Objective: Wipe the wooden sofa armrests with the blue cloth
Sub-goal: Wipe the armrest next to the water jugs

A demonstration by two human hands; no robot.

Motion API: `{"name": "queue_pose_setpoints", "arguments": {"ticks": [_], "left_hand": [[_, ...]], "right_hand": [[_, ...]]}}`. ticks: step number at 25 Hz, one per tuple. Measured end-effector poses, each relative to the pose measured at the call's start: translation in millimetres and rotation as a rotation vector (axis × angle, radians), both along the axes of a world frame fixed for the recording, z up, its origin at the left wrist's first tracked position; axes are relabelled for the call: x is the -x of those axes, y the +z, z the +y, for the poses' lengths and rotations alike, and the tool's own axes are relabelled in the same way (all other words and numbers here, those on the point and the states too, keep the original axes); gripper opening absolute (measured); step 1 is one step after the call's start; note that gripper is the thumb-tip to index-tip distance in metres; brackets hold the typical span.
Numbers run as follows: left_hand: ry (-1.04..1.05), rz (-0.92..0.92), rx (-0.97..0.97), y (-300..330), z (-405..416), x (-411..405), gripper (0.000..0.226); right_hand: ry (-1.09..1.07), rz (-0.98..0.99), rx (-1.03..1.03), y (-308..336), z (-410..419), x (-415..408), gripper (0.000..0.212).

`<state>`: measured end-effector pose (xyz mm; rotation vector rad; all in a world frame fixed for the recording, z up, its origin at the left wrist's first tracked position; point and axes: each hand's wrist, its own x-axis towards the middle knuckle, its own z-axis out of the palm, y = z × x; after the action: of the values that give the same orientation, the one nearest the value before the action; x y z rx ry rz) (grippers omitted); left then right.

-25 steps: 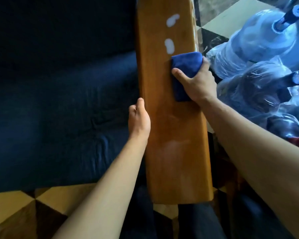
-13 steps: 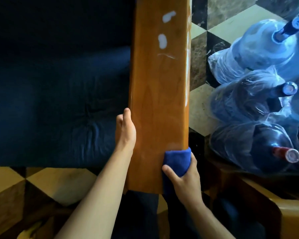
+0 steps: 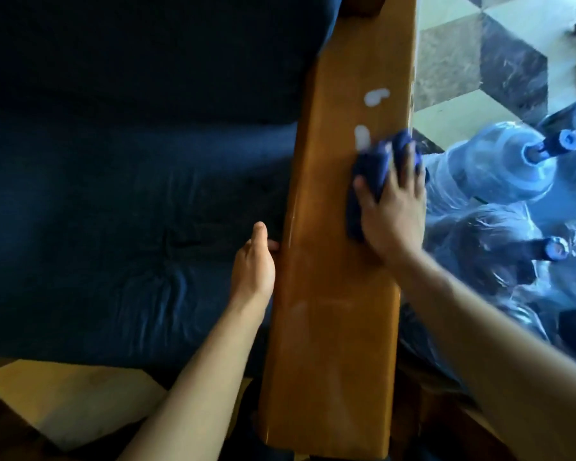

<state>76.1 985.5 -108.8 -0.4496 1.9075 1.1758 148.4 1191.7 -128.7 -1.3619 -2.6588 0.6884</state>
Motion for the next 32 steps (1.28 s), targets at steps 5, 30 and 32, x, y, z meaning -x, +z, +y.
{"name": "queue_pose_setpoints", "arguments": {"ticks": [5, 30, 32], "left_hand": [[0.048, -0.020, -0.038, -0.3, -3.8, 5.6, 0.065], [0.079, 0.473, 0.362, 21.0, 236.5, 112.3, 0.051], [0.069, 0.485, 0.419, 14.2, 243.7, 116.2, 0.048]], "right_hand": [[0.878, -0.162, -0.156, 9.1, -143.1, -79.3, 0.077], [-0.143, 0.263, 0.450, -6.1, 232.9, 176.9, 0.097], [-0.198, 0.385, 0.608, -15.1, 257.1, 185.9, 0.069]]}}
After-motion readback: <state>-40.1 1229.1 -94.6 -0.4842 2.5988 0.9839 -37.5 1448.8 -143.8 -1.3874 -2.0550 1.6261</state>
